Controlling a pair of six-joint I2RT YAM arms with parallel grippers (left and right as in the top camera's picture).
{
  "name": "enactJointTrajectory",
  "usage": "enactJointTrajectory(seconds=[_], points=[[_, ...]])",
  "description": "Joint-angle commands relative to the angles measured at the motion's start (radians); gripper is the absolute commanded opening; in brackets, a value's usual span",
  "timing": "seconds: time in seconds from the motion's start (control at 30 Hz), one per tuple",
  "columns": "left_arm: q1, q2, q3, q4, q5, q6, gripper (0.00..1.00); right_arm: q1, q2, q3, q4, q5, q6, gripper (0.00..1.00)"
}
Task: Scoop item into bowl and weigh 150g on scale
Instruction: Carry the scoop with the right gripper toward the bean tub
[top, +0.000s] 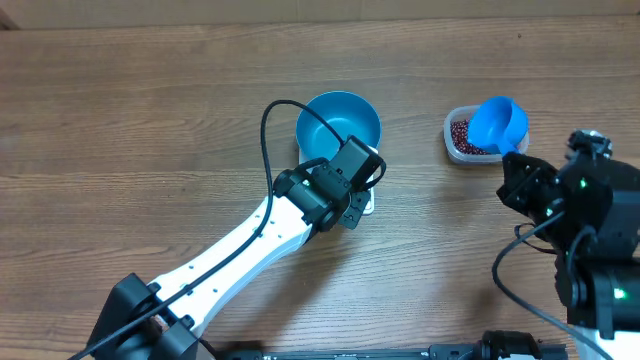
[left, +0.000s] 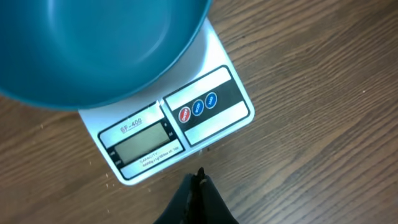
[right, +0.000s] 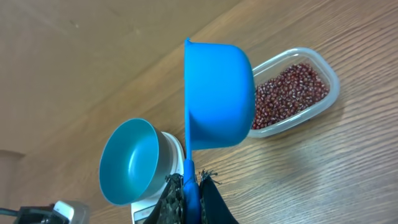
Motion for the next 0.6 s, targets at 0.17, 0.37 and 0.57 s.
enactJointTrajectory(seconds=[0.17, 0.37, 0.57], points=[[0.005, 0.15, -0.011, 0.075, -0.071, 0.097, 0.04, -0.006, 0.006, 0.034, 0.066, -0.027, -0.032, 0.04], [0.013, 0.195, -0.011, 0.119, -0.12, 0.123, 0.04, -0.006, 0.006, 0.034, 0.078, -0.024, -0.033, 0.04], [0.012, 0.23, -0.011, 0.147, -0.109, 0.141, 0.04, -0.006, 0.006, 0.034, 0.081, -0.019, -0.033, 0.04]])
